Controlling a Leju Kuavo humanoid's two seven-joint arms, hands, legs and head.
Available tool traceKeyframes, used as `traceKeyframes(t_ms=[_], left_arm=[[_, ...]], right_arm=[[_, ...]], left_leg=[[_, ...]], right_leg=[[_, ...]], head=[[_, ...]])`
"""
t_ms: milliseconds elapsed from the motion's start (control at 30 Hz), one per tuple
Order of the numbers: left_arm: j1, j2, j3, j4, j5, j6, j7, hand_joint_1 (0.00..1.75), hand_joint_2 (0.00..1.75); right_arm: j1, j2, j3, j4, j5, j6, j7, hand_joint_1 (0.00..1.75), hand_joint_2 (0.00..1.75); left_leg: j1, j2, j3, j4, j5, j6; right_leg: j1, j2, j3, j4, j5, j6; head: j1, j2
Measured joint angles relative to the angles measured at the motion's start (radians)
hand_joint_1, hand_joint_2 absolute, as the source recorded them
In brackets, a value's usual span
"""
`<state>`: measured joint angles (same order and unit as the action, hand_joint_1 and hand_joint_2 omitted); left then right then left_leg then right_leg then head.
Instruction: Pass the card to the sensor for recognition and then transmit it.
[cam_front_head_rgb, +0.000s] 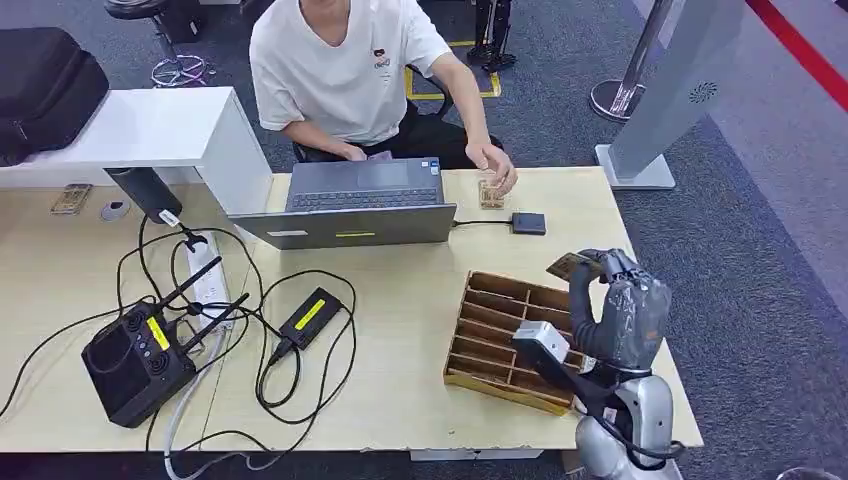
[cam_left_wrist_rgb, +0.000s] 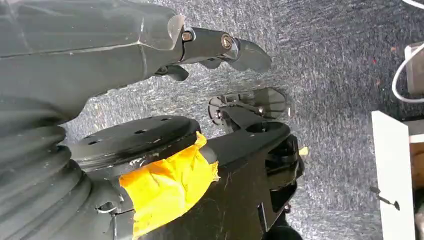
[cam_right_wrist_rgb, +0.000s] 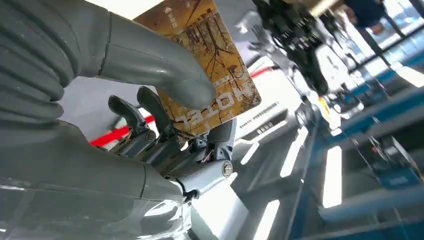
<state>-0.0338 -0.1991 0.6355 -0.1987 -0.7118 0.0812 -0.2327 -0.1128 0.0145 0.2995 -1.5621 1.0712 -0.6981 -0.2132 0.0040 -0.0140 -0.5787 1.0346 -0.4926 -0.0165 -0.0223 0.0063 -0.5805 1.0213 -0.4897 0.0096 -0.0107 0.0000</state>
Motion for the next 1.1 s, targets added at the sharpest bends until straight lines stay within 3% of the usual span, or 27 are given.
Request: traceKeyframes(t_ms=[233,533,667,700,867,1100], left_arm=[[-0.003,0.0,0.0,0.0,-0.048,-0.023,0.003,0.0,1.75],[-0.006,0.0,-0.004,0.0,-0.095,-0.041,0.019,0.0,1.75],[-0.006,0.0,-0.008,0.0,-0.102,-0.042,0.019,0.0,1.75],[-0.006,-0.001,-0.008,0.0,-0.101,-0.045,0.018,0.0,1.75],[-0.006,-0.004,-0.008,0.0,-0.06,-0.111,-0.002,0.0,1.75],[-0.006,-0.005,-0.008,0.0,-0.053,-0.13,-0.015,0.0,1.75]], right_arm=[[-0.264,-0.023,0.08,0.097,0.07,0.05,0.101,1.57,1.75],[-0.589,-0.002,0.136,0.47,0.292,0.019,0.237,1.57,1.75],[-0.691,0.018,0.148,0.63,0.324,0.011,0.267,1.57,1.75],[-0.703,0.021,0.149,0.656,0.321,0.011,0.267,0.0,1.75],[-0.73,0.037,0.149,0.739,0.329,0.01,0.257,0.0,1.75],[-0.73,0.042,0.151,0.773,0.34,0.01,0.252,0.0,1.75]], left_leg=[[0.0,0.0,0.001,0.0,0.002,-0.002],[0.0,-0.001,0.001,0.0,0.003,-0.003],[0.0,-0.001,0.0,0.0,0.003,-0.003],[0.0,-0.001,0.0,0.0,0.003,-0.003],[0.0,-0.001,0.0,0.0,0.002,-0.003],[0.0,-0.001,0.0,0.0,0.002,-0.003]], right_leg=[[0.0,0.001,0.0,0.001,0.001,-0.001],[0.0,0.0,0.0,0.002,0.001,-0.001],[0.0,0.0,0.0,0.002,0.001,-0.001],[0.0,0.0,0.0,0.002,0.001,-0.001],[0.0,0.0,0.0,0.002,0.001,-0.001],[0.0,0.0,-0.001,0.002,0.001,-0.001]], head=[[0.0,0.0],[0.0,0.0],[0.0,0.0],[0.0,0.0],[0.0,0.0],[0.0,0.0]])
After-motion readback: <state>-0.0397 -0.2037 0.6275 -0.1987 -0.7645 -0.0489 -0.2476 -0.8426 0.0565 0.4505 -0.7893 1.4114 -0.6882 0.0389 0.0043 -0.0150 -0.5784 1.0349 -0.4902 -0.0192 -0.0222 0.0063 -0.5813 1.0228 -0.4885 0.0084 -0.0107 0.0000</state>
